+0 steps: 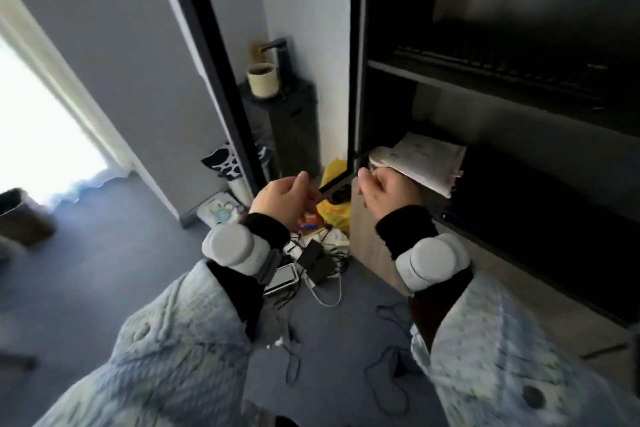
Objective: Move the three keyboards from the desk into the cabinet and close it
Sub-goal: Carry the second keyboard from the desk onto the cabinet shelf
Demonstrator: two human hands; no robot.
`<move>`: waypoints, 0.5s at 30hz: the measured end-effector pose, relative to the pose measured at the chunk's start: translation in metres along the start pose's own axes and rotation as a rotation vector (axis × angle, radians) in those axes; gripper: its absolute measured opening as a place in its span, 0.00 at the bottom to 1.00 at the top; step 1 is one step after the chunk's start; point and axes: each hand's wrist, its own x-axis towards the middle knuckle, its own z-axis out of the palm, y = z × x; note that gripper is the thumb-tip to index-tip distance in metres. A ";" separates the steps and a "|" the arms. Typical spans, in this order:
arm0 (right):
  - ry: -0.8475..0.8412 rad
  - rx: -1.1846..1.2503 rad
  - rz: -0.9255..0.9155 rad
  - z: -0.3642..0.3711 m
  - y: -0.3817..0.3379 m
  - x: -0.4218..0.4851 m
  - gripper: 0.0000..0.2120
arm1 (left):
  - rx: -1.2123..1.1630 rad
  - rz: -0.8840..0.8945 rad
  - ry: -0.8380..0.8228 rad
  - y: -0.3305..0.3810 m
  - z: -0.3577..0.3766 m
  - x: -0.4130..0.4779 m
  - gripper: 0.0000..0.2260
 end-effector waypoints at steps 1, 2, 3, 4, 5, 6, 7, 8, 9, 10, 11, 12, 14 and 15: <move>-0.040 0.004 -0.021 0.015 -0.010 -0.012 0.21 | 0.001 -0.024 0.006 -0.011 -0.015 -0.010 0.23; -0.090 -0.001 -0.037 0.031 -0.021 -0.023 0.21 | -0.009 -0.045 0.016 -0.022 -0.030 -0.020 0.23; -0.130 0.001 -0.053 0.047 -0.031 -0.032 0.22 | -0.009 -0.062 0.025 -0.035 -0.045 -0.030 0.23; -0.181 -0.005 -0.077 0.065 -0.047 -0.044 0.22 | -0.022 -0.094 0.048 -0.050 -0.064 -0.040 0.23; -0.222 -0.009 -0.106 0.089 -0.063 -0.056 0.22 | -0.025 -0.118 0.081 -0.067 -0.089 -0.052 0.23; -0.211 0.001 -0.119 0.095 -0.070 -0.057 0.22 | -0.009 -0.131 0.079 -0.072 -0.097 -0.056 0.23; -0.242 0.001 -0.154 0.116 -0.085 -0.065 0.22 | 0.002 -0.162 0.110 -0.087 -0.119 -0.067 0.23; -0.281 -0.010 -0.175 0.140 -0.105 -0.078 0.22 | 0.012 -0.175 0.156 -0.102 -0.146 -0.080 0.23; -0.307 -0.018 -0.203 0.165 -0.124 -0.092 0.22 | 0.008 -0.201 0.197 -0.119 -0.175 -0.093 0.23; -0.338 -0.025 -0.230 0.200 -0.145 -0.110 0.22 | 0.010 -0.224 0.239 -0.144 -0.211 -0.111 0.22; -0.327 -0.015 -0.243 0.208 -0.153 -0.112 0.21 | 0.014 -0.220 0.231 -0.148 -0.221 -0.115 0.22; -0.385 -0.017 -0.271 0.245 -0.173 -0.135 0.21 | 0.002 -0.256 0.282 -0.175 -0.257 -0.133 0.21; -0.484 -0.011 -0.302 0.305 -0.203 -0.175 0.21 | -0.020 -0.309 0.364 -0.217 -0.314 -0.164 0.20; -0.543 -0.018 -0.314 0.334 -0.217 -0.195 0.21 | -0.029 -0.331 0.409 -0.237 -0.340 -0.176 0.20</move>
